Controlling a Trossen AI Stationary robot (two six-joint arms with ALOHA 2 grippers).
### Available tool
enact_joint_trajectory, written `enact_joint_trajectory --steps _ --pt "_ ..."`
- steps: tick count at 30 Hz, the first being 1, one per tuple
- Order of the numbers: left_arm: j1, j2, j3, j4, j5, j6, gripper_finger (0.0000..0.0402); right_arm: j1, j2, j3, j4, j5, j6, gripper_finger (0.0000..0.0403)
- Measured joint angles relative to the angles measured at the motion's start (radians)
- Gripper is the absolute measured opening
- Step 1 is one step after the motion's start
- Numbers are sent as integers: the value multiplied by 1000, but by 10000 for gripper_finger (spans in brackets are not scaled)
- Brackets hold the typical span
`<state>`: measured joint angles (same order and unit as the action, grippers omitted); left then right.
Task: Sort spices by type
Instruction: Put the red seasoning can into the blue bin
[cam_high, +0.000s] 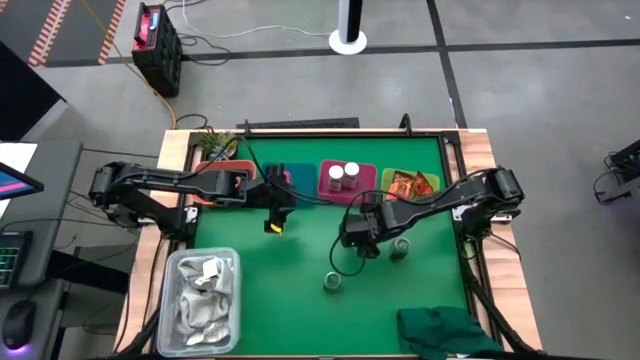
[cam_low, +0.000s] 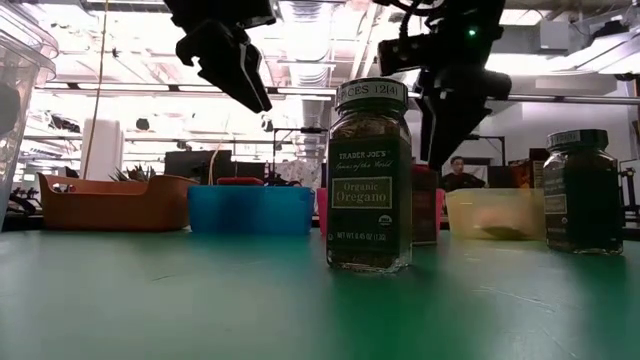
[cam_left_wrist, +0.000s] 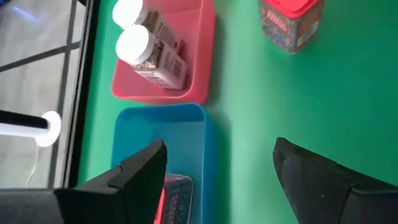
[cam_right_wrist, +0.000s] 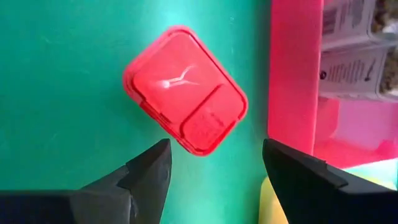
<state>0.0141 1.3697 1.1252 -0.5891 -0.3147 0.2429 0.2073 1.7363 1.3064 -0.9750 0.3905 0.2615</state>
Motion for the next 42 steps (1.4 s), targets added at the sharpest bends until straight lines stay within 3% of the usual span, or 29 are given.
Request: enact_joint_trajectory --steps 10,14,19,23,32,42 --pt "0 0 0 64 130 -95 278 2 0 7 157 -14 82 286" --pt "0 2 0 104 161 -164 278 2 -10 59 101 -5 58 286" --pt "-8 41 0 218 165 -256 278 13 -106 70 -63 146 31 286" --pt "-22 118 0 373 165 -320 282 -20 -237 -19 -86 180 49 286" --pt "-80 337 72 569 129 -268 328 -59 -521 -259 41 195 183 286" --pt "-100 524 145 684 30 -338 372 -7 -599 -336 217 402 127 286"
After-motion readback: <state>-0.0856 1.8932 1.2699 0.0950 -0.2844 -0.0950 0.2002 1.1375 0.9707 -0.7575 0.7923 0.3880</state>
